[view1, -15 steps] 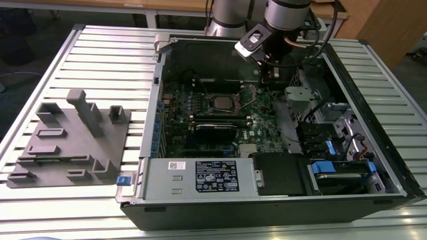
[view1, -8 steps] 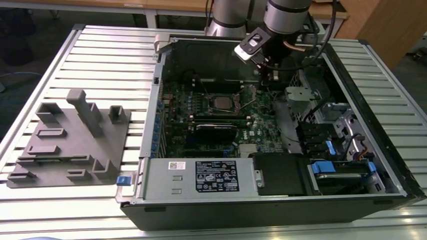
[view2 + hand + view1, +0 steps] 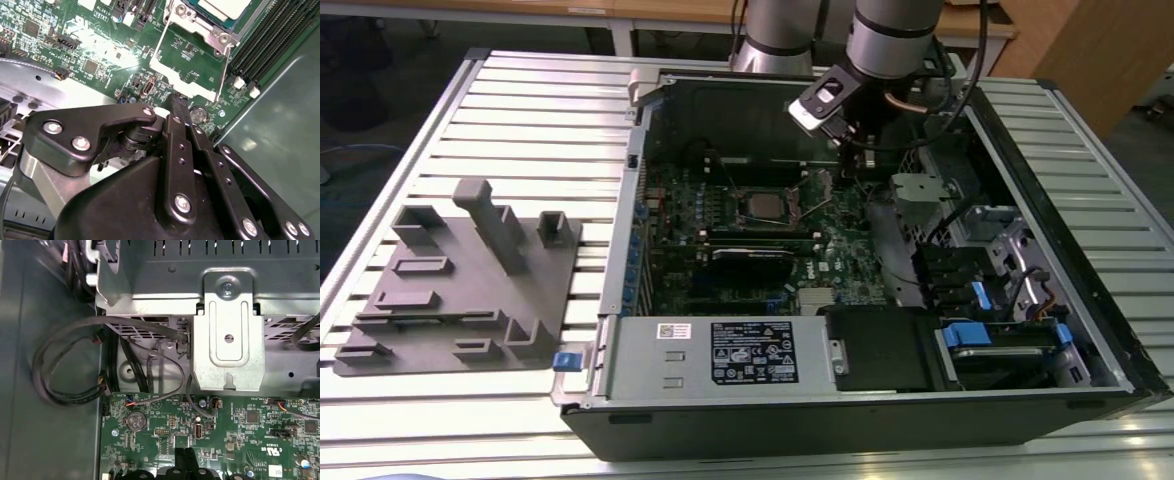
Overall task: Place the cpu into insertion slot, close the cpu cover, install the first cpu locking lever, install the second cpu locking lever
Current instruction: 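Close the cpu cover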
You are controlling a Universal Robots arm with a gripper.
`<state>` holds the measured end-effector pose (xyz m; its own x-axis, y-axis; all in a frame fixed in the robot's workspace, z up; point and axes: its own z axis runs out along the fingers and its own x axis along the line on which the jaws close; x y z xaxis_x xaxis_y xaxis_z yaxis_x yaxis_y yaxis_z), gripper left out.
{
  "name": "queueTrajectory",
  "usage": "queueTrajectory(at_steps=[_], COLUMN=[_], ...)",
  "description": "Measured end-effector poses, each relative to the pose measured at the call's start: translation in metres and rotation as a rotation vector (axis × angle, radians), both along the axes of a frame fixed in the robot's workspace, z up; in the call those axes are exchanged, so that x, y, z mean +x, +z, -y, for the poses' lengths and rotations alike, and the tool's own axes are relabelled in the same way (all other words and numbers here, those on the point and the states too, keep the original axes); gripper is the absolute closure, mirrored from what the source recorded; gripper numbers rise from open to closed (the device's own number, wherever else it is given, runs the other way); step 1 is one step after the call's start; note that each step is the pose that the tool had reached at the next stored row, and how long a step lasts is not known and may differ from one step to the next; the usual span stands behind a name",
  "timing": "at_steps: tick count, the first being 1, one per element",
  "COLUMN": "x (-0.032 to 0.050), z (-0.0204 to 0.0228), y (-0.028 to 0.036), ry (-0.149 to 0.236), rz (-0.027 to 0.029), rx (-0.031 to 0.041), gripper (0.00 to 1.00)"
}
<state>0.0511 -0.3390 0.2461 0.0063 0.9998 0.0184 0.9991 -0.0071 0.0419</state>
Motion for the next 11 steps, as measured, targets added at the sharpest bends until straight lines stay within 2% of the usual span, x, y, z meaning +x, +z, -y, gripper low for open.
queueTrajectory(at_steps=[4, 11], x=[0.0003, 0.0004], z=[0.0000, 0.0000], y=[-0.0064, -0.0070], ry=[0.000, 0.000], rz=[0.0000, 0.0000], rx=[-0.0004, -0.0008], gripper=[0.89, 0.89])
